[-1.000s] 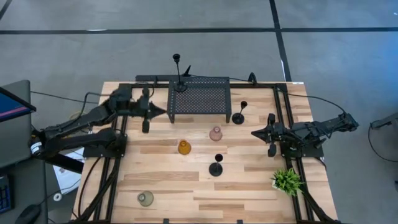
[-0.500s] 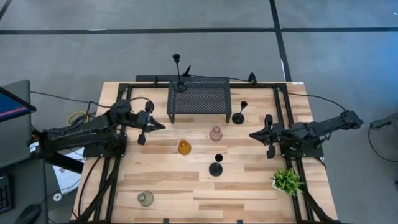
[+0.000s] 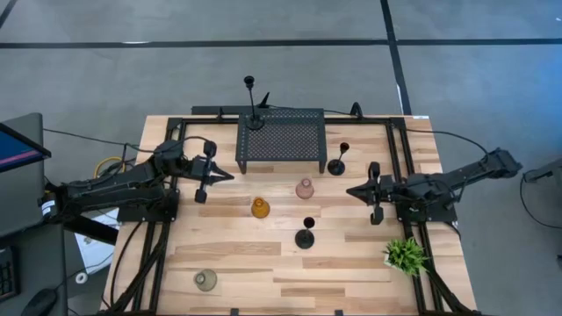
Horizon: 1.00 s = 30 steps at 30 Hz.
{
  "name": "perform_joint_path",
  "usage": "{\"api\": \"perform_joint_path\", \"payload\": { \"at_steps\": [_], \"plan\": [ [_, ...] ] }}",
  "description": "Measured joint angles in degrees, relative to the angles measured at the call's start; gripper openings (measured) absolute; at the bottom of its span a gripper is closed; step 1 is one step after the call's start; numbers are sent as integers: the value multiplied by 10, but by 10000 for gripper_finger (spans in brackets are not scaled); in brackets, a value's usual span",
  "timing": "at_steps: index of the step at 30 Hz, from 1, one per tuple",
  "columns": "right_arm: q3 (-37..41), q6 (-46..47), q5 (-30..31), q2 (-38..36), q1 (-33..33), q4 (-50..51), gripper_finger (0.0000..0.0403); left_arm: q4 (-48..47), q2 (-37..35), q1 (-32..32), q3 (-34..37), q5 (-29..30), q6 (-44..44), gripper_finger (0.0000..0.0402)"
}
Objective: Pick & Place candle stick holders
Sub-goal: Put the bottom black candle holder on the shelf
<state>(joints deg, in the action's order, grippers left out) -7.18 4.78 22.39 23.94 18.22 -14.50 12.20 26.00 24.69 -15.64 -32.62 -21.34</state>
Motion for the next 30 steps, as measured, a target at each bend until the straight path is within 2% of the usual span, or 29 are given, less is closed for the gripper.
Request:
{"api": "perform_joint_path", "payload": {
  "at_steps": [4, 12, 20, 30],
  "plan": [
    [0, 18, 1, 40, 0, -37, 0, 9, 0, 3, 0, 0, -58, 7],
    [0, 17, -4, 133, 0, -118, 0, 9, 7, 3, 0, 0, -65, 6],
    [0, 21, -101, 213, 0, -224, 0, 12, 23, 3, 0, 21, -65, 5],
    [-18, 28, -123, 348, 0, -325, 0, 28, 38, 3, 0, 24, -65, 4]
  ]
}}
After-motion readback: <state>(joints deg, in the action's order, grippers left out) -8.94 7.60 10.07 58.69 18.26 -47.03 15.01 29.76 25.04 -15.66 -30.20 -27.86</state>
